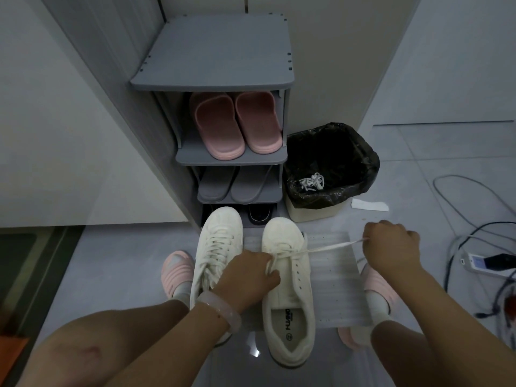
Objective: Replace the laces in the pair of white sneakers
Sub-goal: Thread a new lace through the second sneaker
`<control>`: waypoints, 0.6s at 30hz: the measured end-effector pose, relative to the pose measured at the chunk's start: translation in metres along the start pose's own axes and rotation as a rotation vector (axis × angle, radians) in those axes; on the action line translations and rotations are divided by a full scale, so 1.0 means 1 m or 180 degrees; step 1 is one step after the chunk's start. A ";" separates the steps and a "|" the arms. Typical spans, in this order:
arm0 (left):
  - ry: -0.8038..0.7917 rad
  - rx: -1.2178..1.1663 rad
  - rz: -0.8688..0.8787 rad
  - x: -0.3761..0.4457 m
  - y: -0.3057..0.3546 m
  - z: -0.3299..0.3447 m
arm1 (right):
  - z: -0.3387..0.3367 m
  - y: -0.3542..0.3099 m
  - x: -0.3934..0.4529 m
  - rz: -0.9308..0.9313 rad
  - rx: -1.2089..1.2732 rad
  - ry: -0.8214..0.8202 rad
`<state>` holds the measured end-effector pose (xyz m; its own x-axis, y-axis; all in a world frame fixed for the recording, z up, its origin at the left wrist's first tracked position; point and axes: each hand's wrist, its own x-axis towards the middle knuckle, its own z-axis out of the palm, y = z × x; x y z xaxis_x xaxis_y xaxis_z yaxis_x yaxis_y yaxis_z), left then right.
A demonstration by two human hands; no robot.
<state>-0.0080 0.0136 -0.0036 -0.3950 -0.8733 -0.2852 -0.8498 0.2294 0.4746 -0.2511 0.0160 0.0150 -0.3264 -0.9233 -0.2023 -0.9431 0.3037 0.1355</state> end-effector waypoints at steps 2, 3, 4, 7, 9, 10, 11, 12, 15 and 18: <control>0.0109 0.0175 0.0113 0.002 0.003 0.000 | -0.001 -0.009 -0.002 -0.0192 0.0051 0.0042; 0.0145 0.0250 0.0191 0.004 0.005 0.000 | -0.001 -0.014 -0.004 -0.0324 0.0099 -0.0023; 0.0121 0.0340 0.0262 0.006 0.006 0.000 | 0.001 -0.020 -0.006 -0.0490 0.0150 -0.0150; -0.0167 0.0458 0.0273 0.013 0.009 0.001 | 0.009 -0.036 -0.015 -0.1024 0.0311 -0.0748; -0.0267 0.0526 0.0287 0.016 0.009 0.000 | 0.013 -0.043 -0.018 -0.1140 0.0399 -0.1066; -0.0279 0.0543 0.0313 0.017 0.009 -0.001 | 0.013 -0.045 -0.019 -0.1136 0.0384 -0.1136; -0.0273 0.0529 0.0321 0.017 0.010 -0.001 | 0.012 -0.046 -0.019 -0.1108 0.0362 -0.1158; -0.0252 0.0513 0.0316 0.016 0.010 -0.002 | 0.011 -0.047 -0.019 -0.1079 0.0345 -0.1119; -0.0082 0.0492 0.0321 0.017 0.011 -0.004 | 0.003 -0.053 -0.020 -0.0971 0.0458 -0.0629; 0.0222 0.0399 0.0340 0.020 0.012 -0.004 | -0.001 -0.061 -0.024 -0.0742 0.0951 -0.0716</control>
<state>-0.0247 -0.0027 -0.0004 -0.4639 -0.8678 -0.1783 -0.8429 0.3704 0.3903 -0.1860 0.0195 0.0127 -0.0774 -0.9111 -0.4049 -0.9594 0.1786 -0.2184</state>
